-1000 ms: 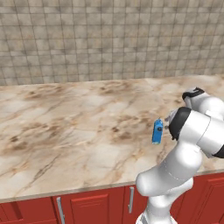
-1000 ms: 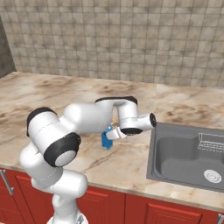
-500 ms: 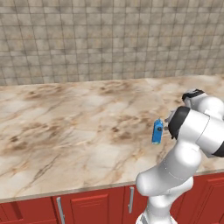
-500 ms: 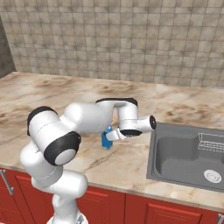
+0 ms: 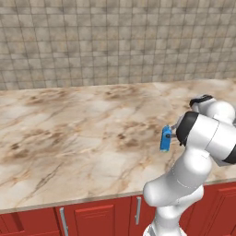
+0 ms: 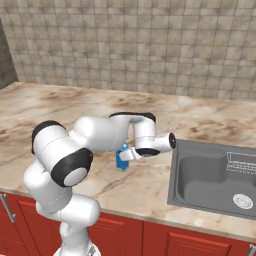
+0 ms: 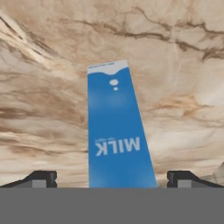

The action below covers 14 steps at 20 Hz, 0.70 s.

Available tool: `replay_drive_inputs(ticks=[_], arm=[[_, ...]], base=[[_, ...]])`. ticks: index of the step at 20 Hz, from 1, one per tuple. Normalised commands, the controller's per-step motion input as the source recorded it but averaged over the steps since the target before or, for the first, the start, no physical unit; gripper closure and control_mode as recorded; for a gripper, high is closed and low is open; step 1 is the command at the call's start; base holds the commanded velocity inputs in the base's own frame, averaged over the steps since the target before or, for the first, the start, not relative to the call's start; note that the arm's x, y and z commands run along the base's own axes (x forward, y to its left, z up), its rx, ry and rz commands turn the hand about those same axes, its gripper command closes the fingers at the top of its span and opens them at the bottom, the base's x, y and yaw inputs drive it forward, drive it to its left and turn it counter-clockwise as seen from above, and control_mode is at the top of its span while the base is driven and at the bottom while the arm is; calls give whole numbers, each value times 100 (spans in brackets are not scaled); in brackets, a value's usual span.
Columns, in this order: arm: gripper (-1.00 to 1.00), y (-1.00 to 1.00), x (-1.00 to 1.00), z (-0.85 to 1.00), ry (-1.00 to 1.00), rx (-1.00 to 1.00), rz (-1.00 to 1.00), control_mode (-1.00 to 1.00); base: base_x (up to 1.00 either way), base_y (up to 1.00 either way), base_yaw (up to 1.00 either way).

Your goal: Gather the eggs and milk located in the vicinity of the sink area and place them right next to the bowl.

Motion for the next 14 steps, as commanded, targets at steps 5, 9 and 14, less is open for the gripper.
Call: replay_drive_inputs(ticks=[5,9,14], arm=[[-100,3,10,-6,0,1,0,-100],[-100,0,18,-3,0,3,0,-100],[-100,1,9,-7,0,1,0,-100]], base=[[0,0,0],[0,0,0],[0,0,0]])
